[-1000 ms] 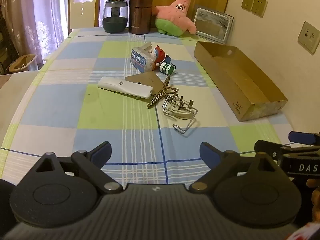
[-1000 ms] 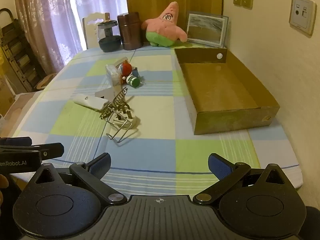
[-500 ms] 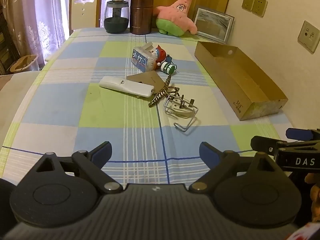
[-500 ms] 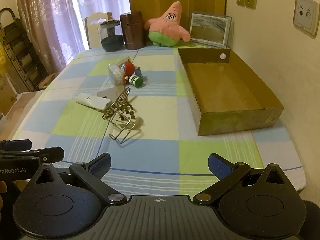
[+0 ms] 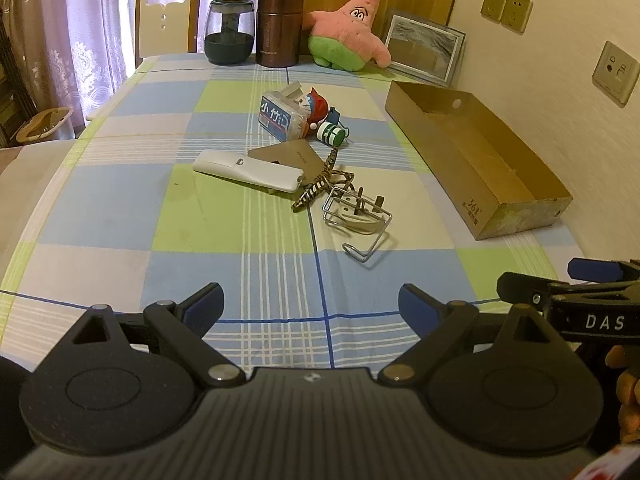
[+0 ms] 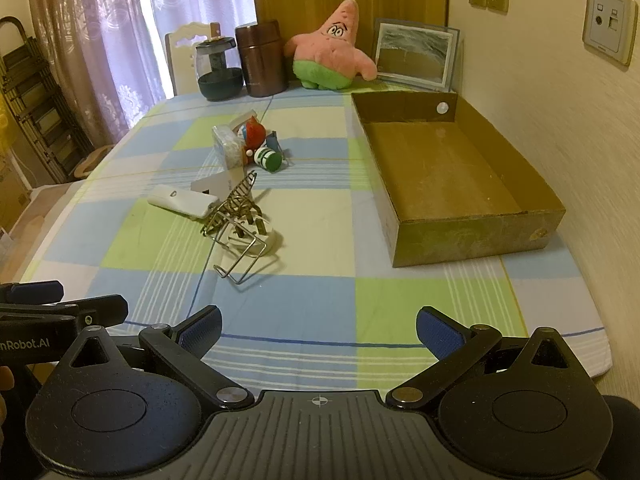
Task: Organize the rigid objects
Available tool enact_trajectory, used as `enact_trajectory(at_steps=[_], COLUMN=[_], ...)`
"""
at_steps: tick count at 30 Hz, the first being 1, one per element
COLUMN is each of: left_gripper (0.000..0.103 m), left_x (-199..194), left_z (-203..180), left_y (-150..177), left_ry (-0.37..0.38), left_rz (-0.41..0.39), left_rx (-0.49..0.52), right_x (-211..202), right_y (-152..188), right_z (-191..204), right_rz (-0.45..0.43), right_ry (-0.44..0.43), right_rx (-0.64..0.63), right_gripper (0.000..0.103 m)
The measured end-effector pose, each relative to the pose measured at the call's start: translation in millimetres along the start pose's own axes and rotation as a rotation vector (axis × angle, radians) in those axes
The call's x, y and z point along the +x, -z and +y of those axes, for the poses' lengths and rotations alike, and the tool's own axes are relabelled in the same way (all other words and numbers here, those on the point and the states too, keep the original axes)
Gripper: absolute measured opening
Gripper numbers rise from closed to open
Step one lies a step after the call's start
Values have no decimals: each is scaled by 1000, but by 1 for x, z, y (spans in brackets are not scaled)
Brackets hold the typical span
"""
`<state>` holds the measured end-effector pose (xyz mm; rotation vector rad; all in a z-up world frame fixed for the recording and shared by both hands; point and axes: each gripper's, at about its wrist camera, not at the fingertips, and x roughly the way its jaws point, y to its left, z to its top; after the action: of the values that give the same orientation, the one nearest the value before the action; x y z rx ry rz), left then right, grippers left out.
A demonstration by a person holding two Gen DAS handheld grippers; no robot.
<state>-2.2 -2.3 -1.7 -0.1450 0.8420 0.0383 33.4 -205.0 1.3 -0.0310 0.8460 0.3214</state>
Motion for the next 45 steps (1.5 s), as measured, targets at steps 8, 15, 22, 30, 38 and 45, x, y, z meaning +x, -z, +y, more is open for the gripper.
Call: enact_trajectory(at_steps=[8,15,22,30,38,45], left_gripper=[92,92,92,92,92,92], left_x=[1,1,1,1,0,-1], left_z=[1,1,2,2,3,3], left_y=[-1,-1,-1,-1,-2,-2], left_ry=[2,2,1,-1,2,2], left_rz=[-1,-1,-3,-4,-5,-7], left_rx=[-1,-5,-7,-7,-10,-11], right_x=[0,0,1,1,1,0], right_y=[0,0,0,0,0,0], right_z=[0,0,1,1,1,1], right_rz=[0,-1,0,-1,-2,-1], right_ry=[0,2,4,5,4,4], right_rx=[1,2,0,-1,0,1], right_gripper=[101,101,101,101,101,101])
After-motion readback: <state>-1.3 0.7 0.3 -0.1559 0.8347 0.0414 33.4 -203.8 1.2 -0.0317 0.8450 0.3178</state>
